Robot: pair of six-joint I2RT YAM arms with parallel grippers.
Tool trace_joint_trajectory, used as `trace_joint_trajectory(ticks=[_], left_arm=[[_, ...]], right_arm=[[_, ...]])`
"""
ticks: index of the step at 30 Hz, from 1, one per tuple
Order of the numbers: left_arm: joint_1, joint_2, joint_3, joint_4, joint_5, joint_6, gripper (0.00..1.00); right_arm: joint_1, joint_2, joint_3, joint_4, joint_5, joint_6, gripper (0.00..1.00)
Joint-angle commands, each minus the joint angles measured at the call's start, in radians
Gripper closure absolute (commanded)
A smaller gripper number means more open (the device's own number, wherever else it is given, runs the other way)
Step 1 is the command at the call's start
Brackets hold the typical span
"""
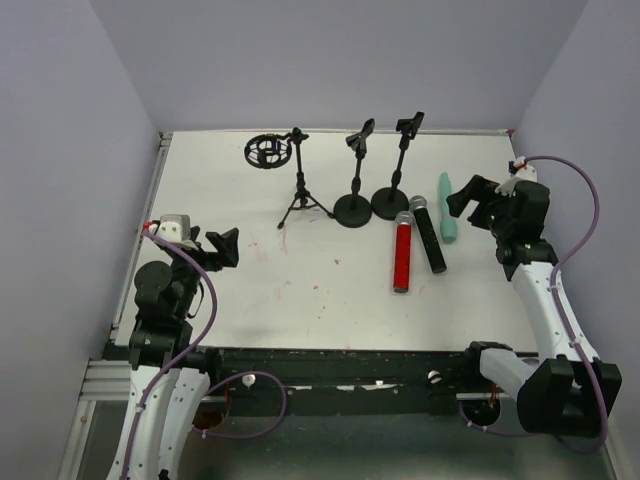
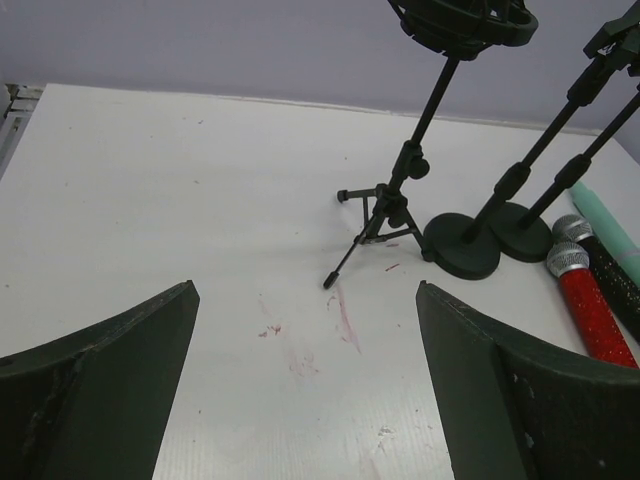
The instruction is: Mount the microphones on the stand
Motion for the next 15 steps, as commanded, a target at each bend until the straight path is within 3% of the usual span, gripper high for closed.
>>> trace_joint_trajectory(ticks=[1, 15], left_arm=[[0.004, 0.004, -0.005, 0.018, 0.027, -0.006, 0.02], [0.004, 0.007, -0.003, 0.015, 0.04, -0.009, 0.02]], right_arm=[[-0.004, -0.025, 0.007, 0.025, -0.068, -0.025, 0.0], [-0.004, -0.06, -0.056, 0.071, -0.297, -0.132, 0.0]])
